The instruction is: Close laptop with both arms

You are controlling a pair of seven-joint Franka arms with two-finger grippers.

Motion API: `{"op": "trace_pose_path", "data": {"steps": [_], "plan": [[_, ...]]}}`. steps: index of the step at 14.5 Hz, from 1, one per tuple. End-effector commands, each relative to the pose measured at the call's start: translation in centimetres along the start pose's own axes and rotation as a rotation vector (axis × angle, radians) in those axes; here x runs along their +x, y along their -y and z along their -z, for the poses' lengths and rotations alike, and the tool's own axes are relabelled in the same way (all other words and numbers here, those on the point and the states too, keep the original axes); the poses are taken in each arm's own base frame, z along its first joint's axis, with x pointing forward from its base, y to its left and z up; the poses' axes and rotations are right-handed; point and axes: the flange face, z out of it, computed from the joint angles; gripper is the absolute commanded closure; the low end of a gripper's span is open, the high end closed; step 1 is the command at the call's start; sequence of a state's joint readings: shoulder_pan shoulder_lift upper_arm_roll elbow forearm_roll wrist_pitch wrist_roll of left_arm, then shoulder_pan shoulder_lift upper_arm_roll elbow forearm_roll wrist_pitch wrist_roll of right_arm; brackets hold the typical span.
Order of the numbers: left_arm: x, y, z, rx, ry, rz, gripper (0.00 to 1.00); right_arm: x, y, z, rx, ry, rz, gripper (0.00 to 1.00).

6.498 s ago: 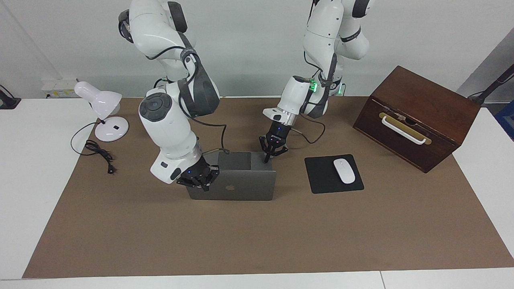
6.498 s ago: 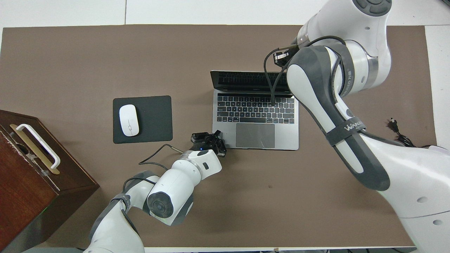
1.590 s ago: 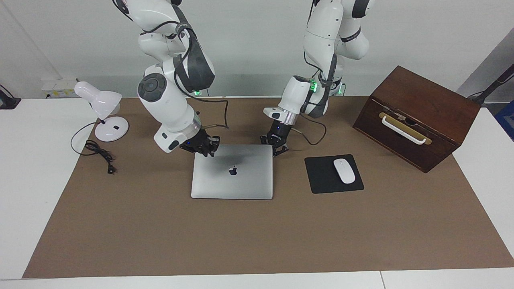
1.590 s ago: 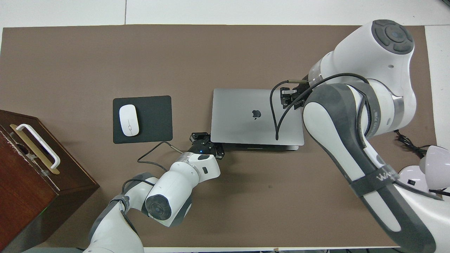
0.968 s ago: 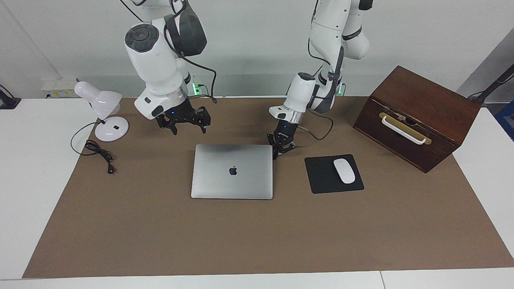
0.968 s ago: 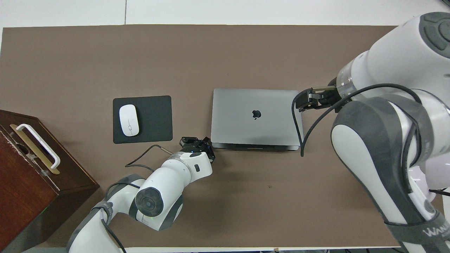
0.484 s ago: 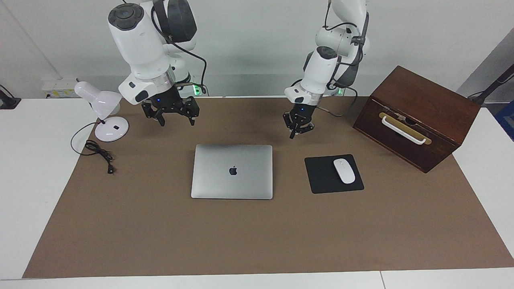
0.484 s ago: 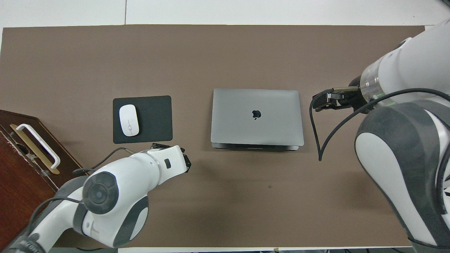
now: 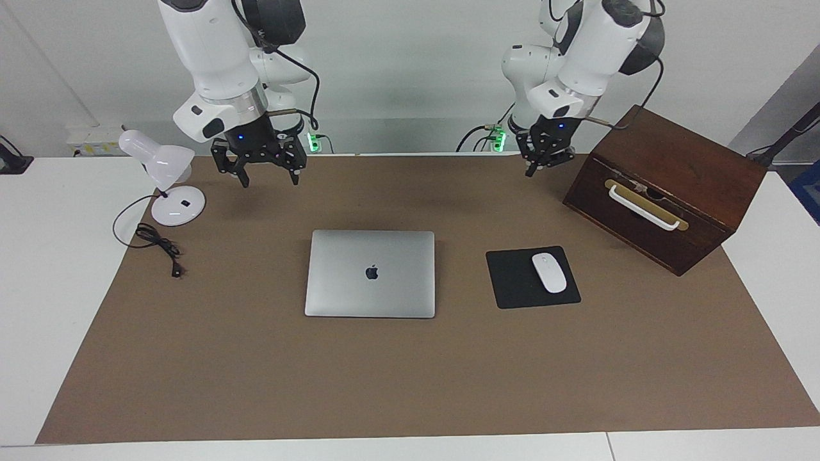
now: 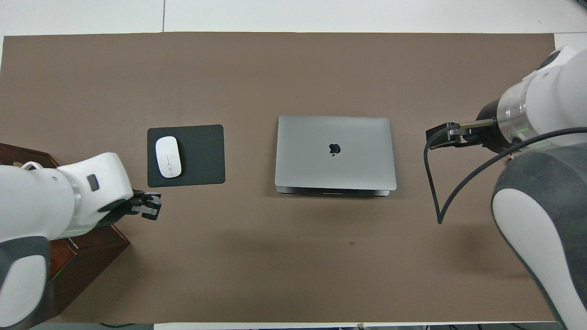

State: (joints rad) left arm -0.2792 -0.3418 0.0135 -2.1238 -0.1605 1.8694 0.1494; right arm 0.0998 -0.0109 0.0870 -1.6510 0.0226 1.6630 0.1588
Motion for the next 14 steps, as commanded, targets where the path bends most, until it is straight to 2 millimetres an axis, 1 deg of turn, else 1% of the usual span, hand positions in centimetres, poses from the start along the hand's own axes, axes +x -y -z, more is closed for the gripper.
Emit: {"op": "trace_pose_path", "data": {"steps": [1,2,4,6,7,8,9,10,11,13,14], "plan": [[0.2,4.3,2.9,-0.008,0.025,0.084,0.40,0.1,-2.2,-0.7,-0.034,0.008,0.041,0.00],[-0.1,5.9,3.8,-0.005,0.017,0.122,0.00,0.3,-2.7,-1.0,-0.056,0.010,0.049,0.00],[-0.6,8.6,5.0,0.027,-0.003,0.179,0.00,0.8,-3.0,-1.7,-0.092,0.009,0.065,0.00],[-0.6,9.9,5.9,0.158,-0.006,0.168,0.00,0.7,-3.3,-1.8,-0.091,0.017,0.060,0.00],[-0.5,10.6,6.4,0.167,-0.017,0.182,0.00,0.6,-3.2,-1.8,-0.094,0.023,0.061,0.00],[-0.6,11.9,7.0,0.167,-0.030,0.241,0.00,0.5,-3.1,-1.7,-0.092,0.021,0.063,0.00],[-0.6,12.7,7.5,0.161,-0.049,0.336,0.00,0.6,-3.1,-1.8,-0.089,0.020,0.064,0.00],[-0.1,12.9,7.5,0.165,-0.052,0.368,0.00,0.6,-3.1,-1.7,-0.087,0.019,0.064,0.00],[0.5,13.2,8.3,0.168,-0.061,0.370,0.00,0.6,-3.3,-1.4,-0.086,0.016,0.060,0.00],[1.7,13.9,9.2,0.168,-0.061,0.379,0.00,0.4,-4.2,-1.1,-0.087,0.026,0.062,0.00],[2.2,14.1,9.5,0.165,-0.055,0.381,0.00,0.6,-5.0,-1.1,-0.083,0.025,0.082,0.00]]}}
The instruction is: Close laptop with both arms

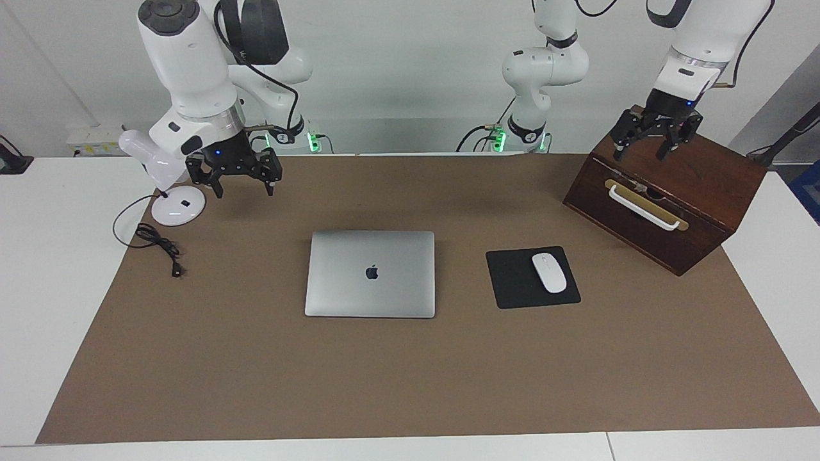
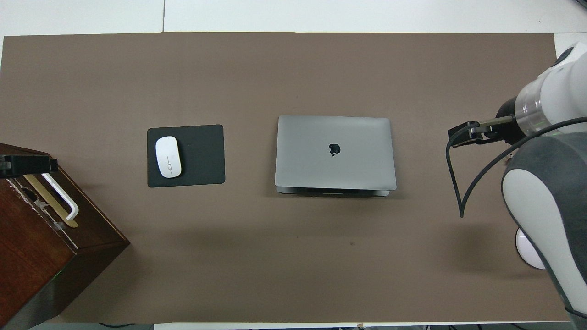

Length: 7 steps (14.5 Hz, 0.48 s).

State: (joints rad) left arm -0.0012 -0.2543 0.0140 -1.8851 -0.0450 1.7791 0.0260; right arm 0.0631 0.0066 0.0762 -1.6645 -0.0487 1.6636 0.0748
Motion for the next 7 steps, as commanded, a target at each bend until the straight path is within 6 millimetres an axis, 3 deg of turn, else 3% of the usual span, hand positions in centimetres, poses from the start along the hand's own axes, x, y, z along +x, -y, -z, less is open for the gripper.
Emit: {"op": "trace_pose_path", "data": {"steps": [1,7], "plan": [[2.7,0.3,0.5,0.019,0.032,0.024,0.00,-0.1,-2.5,0.3,-0.008,-0.007,0.057,0.00],[4.4,0.4,-2.3,0.018,0.076,0.022,0.00,-0.2,-2.7,0.3,-0.004,0.005,-0.014,0.00]]}}
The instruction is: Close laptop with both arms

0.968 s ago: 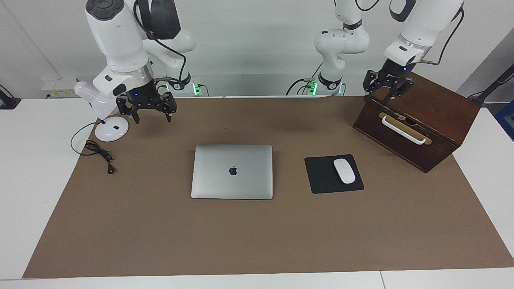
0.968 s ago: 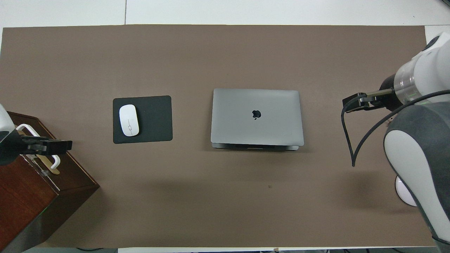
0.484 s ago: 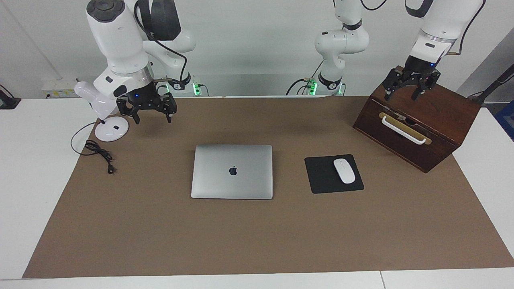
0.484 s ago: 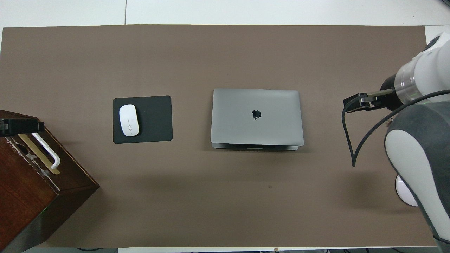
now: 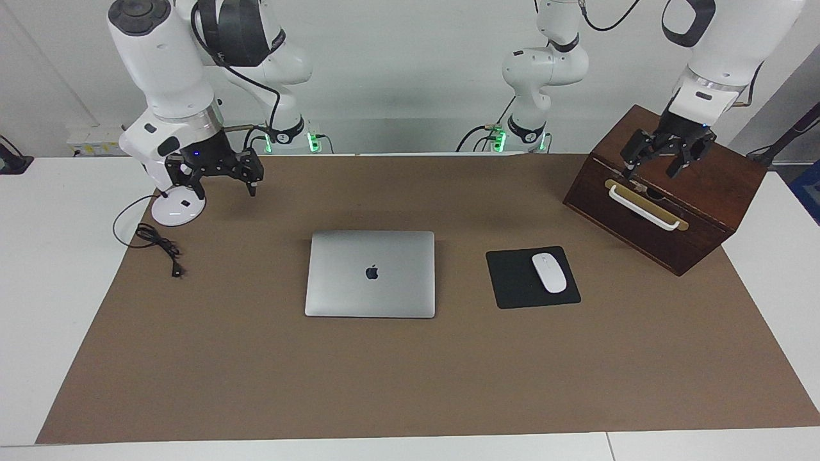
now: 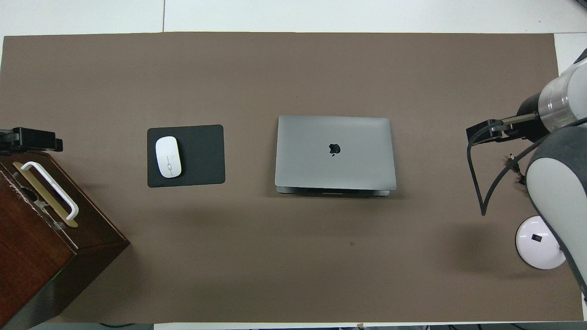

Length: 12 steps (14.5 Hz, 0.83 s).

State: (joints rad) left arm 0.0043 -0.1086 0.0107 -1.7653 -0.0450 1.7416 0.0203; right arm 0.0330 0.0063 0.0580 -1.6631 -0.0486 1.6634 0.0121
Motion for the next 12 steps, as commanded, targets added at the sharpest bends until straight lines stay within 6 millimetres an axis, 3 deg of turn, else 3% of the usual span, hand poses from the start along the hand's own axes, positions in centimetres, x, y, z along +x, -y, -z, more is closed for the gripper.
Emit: {"op": "trace_pose_path", "data": {"steps": [1,7,12], "plan": [[0.3,0.1,0.3,0.016,0.024,0.013,0.00,-0.3,0.1,0.4,-0.002,0.003,-0.026,0.00],[0.1,0.2,0.5,0.016,0.036,0.014,0.00,-0.5,-1.4,0.6,0.073,0.003,-0.074,0.00],[-0.7,0.3,1.4,0.027,0.134,0.015,0.00,-0.5,-0.7,0.7,0.071,0.004,-0.065,0.00]]}}
